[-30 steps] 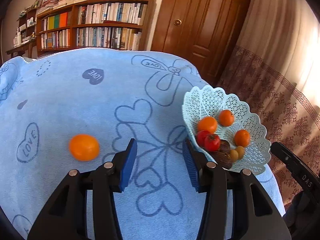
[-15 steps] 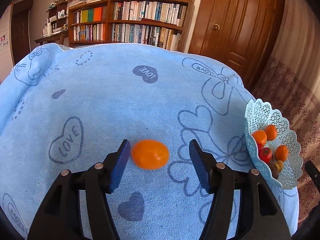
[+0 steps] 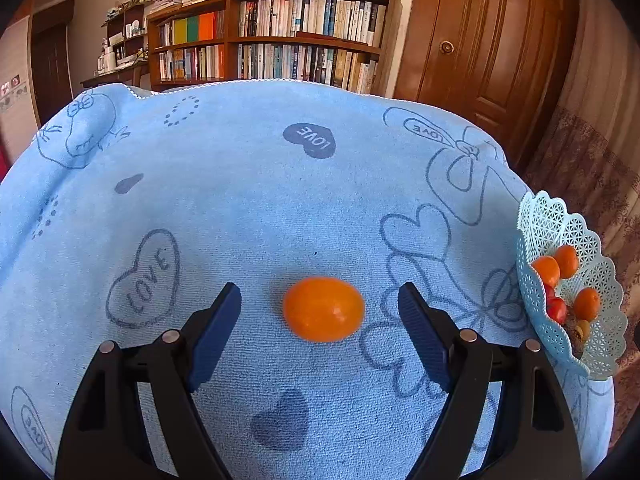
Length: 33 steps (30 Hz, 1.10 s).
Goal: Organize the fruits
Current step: 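Move the left gripper back and grasp the last orange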
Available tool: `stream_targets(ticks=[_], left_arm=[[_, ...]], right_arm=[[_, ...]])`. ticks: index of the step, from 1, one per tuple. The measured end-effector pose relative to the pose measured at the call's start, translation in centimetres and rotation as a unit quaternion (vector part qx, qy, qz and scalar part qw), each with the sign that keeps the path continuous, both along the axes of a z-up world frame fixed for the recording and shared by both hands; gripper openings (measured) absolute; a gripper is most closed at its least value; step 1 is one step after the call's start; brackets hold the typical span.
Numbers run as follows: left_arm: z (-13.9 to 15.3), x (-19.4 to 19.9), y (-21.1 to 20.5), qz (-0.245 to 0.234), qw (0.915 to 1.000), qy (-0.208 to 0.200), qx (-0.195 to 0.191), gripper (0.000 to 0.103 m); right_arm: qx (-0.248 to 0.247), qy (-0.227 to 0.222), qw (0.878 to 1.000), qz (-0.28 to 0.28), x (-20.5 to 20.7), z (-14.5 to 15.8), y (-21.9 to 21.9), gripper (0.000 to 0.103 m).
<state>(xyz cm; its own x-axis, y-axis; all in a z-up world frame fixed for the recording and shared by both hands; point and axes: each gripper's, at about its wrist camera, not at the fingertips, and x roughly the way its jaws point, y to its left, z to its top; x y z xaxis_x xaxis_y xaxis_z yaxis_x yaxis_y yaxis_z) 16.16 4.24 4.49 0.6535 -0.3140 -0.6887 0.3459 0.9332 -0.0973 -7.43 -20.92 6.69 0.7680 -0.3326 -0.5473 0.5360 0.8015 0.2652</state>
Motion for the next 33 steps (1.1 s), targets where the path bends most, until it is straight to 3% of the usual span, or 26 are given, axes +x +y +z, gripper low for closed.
stream_targets(ticks=[17,22,24,27,33], left_arm=[[-1.4,1.0,-0.4,-0.002,0.9997,0.022,0.008,0.081],[-2.0,1.6,-0.4,0.004,0.9992,0.039,0.011,0.060],[-2.0,1.4,-0.6,-0.007,0.9992,0.037,0.008,0.046],[-1.7,0.9,-1.2,-0.017,0.9992,0.031,0.019,0.046],[1.0,-1.3,-3.3,-0.051,0.9985,0.015,-0.013,0.046]], right_arm=[[0.009,0.001,1.000,0.000,0.1,-0.6,-0.1,0.067],[0.012,0.002,1.000,0.004,0.1,-0.9,0.1,0.067],[0.013,0.002,1.000,0.004,0.1,-0.9,0.1,0.067],[0.013,0.001,1.000,0.003,0.1,-0.9,0.1,0.067],[0.017,-0.002,1.000,-0.005,-0.3,-1.2,-0.4,0.067]])
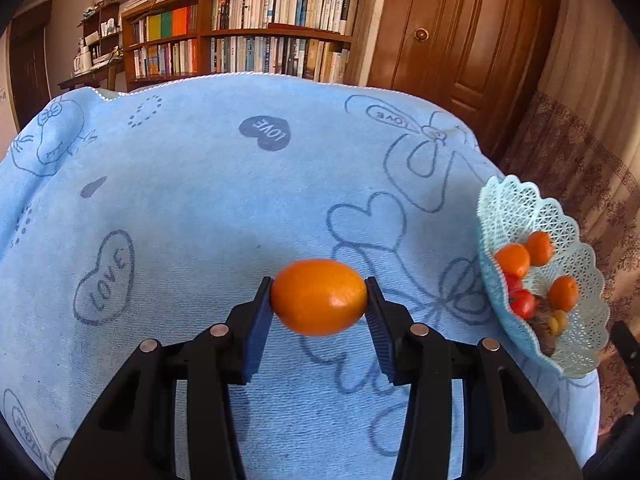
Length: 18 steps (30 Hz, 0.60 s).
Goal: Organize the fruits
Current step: 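Carry the orange into the basket and open the left gripper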
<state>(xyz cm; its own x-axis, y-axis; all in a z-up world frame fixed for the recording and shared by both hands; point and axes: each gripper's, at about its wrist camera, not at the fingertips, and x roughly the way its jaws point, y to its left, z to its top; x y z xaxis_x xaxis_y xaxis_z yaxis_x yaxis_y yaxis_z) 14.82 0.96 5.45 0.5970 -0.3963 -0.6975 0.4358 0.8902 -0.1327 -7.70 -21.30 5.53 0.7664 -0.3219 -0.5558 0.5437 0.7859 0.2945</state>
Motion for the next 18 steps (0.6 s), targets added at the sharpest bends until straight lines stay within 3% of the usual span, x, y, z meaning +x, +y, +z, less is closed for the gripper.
stream_targets(ticks=[6,16,18], left_arm=[[3.0,-3.1,-5.0,-0.080,0.9961,-0.025,-0.027,0.046],[2.5,-7.4,-11.7,-0.170,0.9850,-0.016,-0.029,0.048],[2.5,-7.9,-12.1,-0.173,0.9842,-0.021,-0.029,0.071]], right_arm=[[0.003,0.001,1.000,-0.001,-0.2,-0.2,-0.3,0.067],[0.010,0.006,1.000,-0.007,-1.3,-0.7,-1.2,0.067],[0.010,0.007,1.000,-0.006,-1.4,-0.7,-1.3,0.067]])
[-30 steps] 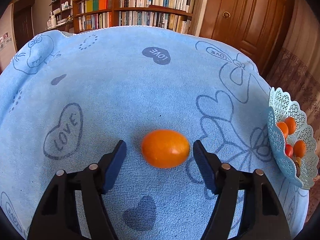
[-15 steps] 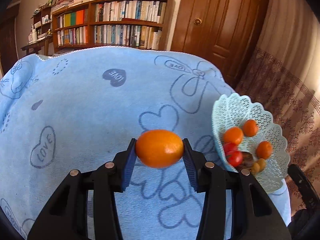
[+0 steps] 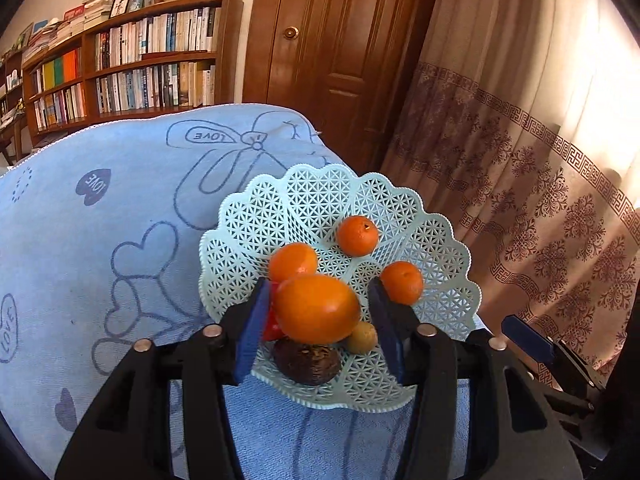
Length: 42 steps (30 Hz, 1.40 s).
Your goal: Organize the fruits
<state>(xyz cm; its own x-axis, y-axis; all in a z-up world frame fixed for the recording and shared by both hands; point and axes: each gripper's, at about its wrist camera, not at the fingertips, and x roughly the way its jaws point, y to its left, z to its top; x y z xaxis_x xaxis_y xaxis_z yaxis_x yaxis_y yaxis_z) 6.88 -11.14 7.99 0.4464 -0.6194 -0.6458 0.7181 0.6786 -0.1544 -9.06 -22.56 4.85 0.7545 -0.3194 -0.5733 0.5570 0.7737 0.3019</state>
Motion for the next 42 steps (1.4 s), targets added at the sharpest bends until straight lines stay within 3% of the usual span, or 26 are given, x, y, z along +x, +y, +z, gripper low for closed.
stream_targets(ticks=[6,9,14,21,33,42], left_arm=[[0.9,-1.0,0.6,0.013,0.9988,-0.046,0.007,0.095],[1.4,-1.4,1.2,0.027,0.9967,-0.074,0.019,0.098],[1.6,-2.0,2.1,0.057,0.9904,-0.117,0.049,0.100],[1.7,-2.5,2.8,0.076,0.9838,-0.143,0.077,0.100],[1.5,-2.8,4.1,0.088,0.9798,-0.155,0.091,0.100],[1.5,-2.7,5.2,0.093,0.9795,-0.154,0.090,0.100]], right_arm=[[-0.003,0.004,1.000,0.006,-0.1,0.1,0.1,0.082],[-0.011,0.015,1.000,0.016,0.2,0.2,0.5,0.085],[-0.037,0.032,0.998,0.031,0.6,0.4,1.6,0.088],[-0.066,0.046,0.996,0.042,0.9,0.9,3.0,0.089],[-0.092,0.063,0.993,0.050,1.3,1.3,4.0,0.094],[-0.190,0.114,0.975,0.001,2.5,2.1,5.7,0.098]])
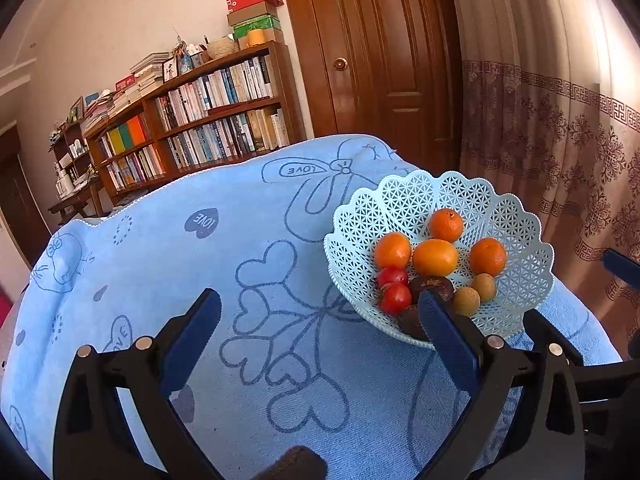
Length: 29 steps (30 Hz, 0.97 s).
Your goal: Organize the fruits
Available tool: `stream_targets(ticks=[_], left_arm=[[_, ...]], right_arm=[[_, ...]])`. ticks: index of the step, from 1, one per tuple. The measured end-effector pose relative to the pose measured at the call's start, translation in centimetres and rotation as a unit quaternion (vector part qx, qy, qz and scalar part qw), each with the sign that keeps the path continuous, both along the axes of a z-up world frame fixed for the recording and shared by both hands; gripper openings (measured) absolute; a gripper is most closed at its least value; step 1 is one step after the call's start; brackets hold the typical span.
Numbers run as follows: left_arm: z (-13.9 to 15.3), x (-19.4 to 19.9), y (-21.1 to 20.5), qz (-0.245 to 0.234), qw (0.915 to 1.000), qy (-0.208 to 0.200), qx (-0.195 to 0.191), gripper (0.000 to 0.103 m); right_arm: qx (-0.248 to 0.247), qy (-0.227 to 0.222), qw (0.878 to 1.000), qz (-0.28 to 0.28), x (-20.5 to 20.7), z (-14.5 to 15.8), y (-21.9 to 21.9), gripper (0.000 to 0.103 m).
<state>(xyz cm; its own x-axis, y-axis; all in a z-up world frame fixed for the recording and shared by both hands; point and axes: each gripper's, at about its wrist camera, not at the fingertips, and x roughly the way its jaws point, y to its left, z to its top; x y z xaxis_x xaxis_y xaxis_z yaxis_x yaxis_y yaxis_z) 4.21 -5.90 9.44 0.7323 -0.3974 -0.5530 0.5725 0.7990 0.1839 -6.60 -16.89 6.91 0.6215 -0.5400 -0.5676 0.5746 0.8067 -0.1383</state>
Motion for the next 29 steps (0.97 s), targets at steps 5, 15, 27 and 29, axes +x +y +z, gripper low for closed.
stream_targets(ticks=[5,15,27,29], left_arm=[[0.1,0.2,0.9,0.007,1.0000,0.001,-0.006,0.100],[-0.1,0.7,1.9,0.017,0.9998,0.004,-0.007,0.100],[-0.4,0.8,3.3,0.033,0.9992,0.024,-0.007,0.100],[-0.7,0.9,4.0,0.042,0.9986,0.034,-0.007,0.100]], right_arm=[[0.012,-0.019,1.000,0.005,0.0,0.5,-0.1,0.098],[0.023,-0.017,1.000,0.013,0.5,0.2,0.0,0.098],[0.052,0.016,0.997,0.046,0.9,-0.4,1.1,0.098],[0.050,0.025,0.997,0.058,1.0,-0.7,1.8,0.098]])
